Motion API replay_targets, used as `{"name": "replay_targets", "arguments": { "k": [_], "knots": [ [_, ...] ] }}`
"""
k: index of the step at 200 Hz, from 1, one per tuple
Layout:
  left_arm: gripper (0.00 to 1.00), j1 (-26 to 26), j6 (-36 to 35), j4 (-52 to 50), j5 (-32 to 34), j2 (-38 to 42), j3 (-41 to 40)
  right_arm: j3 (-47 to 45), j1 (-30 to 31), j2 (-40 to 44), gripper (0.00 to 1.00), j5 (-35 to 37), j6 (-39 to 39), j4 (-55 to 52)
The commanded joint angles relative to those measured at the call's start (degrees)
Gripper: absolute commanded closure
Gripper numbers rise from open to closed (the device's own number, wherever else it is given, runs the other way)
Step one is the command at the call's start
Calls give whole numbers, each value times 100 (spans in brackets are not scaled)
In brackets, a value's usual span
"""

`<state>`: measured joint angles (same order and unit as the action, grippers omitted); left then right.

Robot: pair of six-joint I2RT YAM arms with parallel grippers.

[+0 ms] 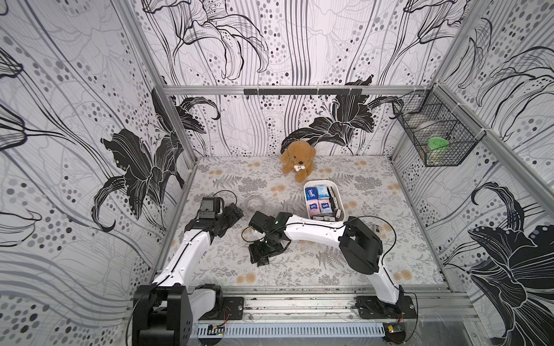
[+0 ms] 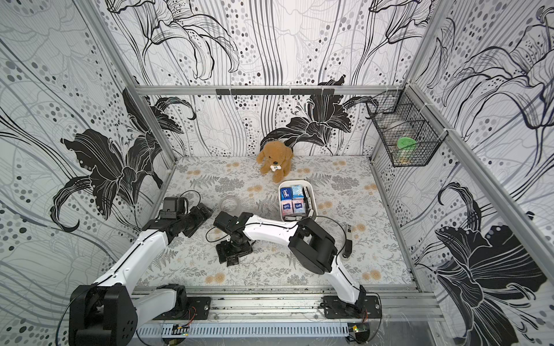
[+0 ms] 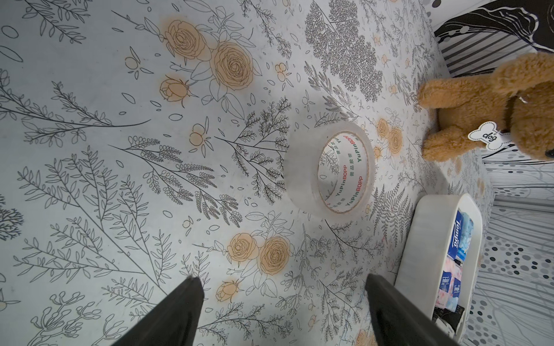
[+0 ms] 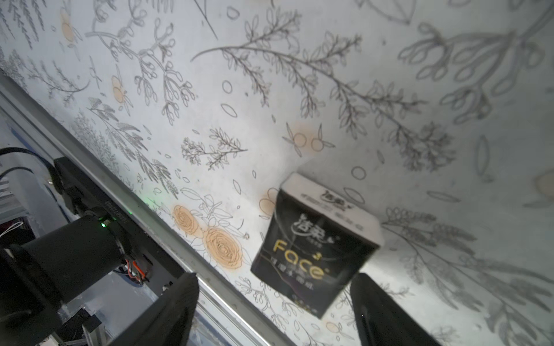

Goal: Put the pocket tissues into the storage box
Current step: Pick up the pocket tissues from the center of the board.

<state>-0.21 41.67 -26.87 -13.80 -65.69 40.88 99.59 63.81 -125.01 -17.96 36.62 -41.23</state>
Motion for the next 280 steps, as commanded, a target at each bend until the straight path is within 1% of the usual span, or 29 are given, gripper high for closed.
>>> {"name": "replay_targets", "arguments": {
  "k": [1, 19, 79, 118, 147, 168, 175, 199, 224, 241, 255, 280],
  "knots": [
    [11, 35, -72, 85, 1, 139, -28, 554, -3, -307, 14, 448, -177, -535],
    [10, 39, -77, 74, -8, 148, -30, 890, 12, -487, 15, 644, -285, -834],
    [10, 47, -111, 101, 79, 167, -61, 1260, 304, -784, 19, 1481, -531, -1442],
    [10, 250, -100, 132, 33, 64, -6, 1836, 480, -1243, 21, 1789, -621, -1941],
    [10, 438, -82, 130, -51, 22, 25, 1903, 503, -1301, 32, 1881, -595, -2033],
    [10, 460, -91, 121, -61, 39, 25, 1786, 492, -1181, 50, 1954, -552, -1982],
    [10, 465, -98, 117, -56, 46, 25, 1751, 493, -1145, 54, 1999, -542, -1972],
    [10, 460, -155, 103, -59, 52, 16, 1546, 467, -863, 55, 2111, -549, -1769],
    [10, 452, -233, 111, -113, 22, 51, 833, 227, -211, 55, 1985, -534, -1114],
    [10, 440, -217, 130, -227, -36, 71, 191, -101, 360, 55, 1737, -545, -530],
    [11, 358, -203, 147, -264, -101, 101, -268, -407, 845, 55, 1690, -563, -152],
    [11, -64, -175, 101, -78, -228, 271, -892, -1004, 1509, 55, 1781, -700, 150]
  ]
}}
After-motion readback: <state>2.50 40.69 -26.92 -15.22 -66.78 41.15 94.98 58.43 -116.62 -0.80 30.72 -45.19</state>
